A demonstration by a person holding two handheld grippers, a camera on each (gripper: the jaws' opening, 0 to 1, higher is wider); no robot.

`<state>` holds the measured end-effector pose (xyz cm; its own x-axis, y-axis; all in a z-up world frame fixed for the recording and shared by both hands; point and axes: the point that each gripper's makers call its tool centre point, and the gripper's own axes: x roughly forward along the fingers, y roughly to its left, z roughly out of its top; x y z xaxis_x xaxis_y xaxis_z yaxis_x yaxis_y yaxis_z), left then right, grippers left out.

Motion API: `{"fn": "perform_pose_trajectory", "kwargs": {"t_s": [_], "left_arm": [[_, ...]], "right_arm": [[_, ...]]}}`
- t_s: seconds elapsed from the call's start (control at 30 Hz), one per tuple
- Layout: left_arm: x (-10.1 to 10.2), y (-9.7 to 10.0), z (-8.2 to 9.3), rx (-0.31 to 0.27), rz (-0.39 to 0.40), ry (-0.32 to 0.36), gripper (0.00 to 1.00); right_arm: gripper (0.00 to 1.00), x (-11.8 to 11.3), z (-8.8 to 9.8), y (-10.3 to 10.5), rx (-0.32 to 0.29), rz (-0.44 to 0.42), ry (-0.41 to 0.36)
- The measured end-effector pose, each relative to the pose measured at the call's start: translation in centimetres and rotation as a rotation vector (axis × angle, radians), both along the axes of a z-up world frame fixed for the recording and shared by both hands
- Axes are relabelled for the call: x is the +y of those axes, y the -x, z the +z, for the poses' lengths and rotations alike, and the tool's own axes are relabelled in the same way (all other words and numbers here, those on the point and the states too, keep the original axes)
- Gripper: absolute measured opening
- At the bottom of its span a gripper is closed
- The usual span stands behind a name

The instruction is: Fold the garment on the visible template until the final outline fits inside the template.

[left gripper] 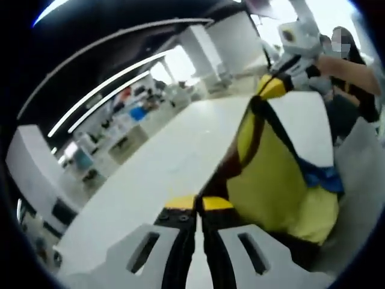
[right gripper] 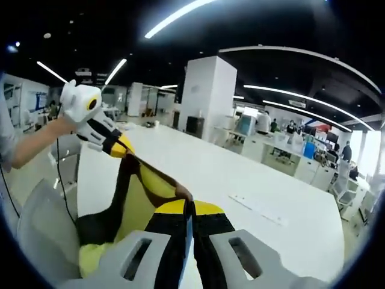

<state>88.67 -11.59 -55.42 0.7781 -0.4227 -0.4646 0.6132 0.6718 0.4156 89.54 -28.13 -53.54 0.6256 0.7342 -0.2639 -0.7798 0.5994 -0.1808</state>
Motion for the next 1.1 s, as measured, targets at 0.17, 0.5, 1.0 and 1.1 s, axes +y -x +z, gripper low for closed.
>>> {"fn": "perform_pose_trajectory", "kwargs": {"t_s": [0.17,0.5,1.0,1.1], "left_arm": [[0.3,-2.5,-2.1,0.04,0.017,0.008,0.0],[1.8,-7.8,-7.2,0.12,0.073,0.003,0.0],[3.0,-11.7,-12.0,0.225,0.1,0.014,0.0],[2.9,-12.4,-12.6,0.235,0.094,0.004,0.0]], "right_arm": [[0.02,0.4,-2.1,-2.9,0.044,-0.008,0.007],[0.02,1.8,-6.1,-8.1,0.096,-0.017,0.038],[0.02,2.8,-12.0,-12.6,0.189,-0.025,0.086],[0.02,2.8,-12.9,-13.3,0.201,-0.033,0.094]]}}
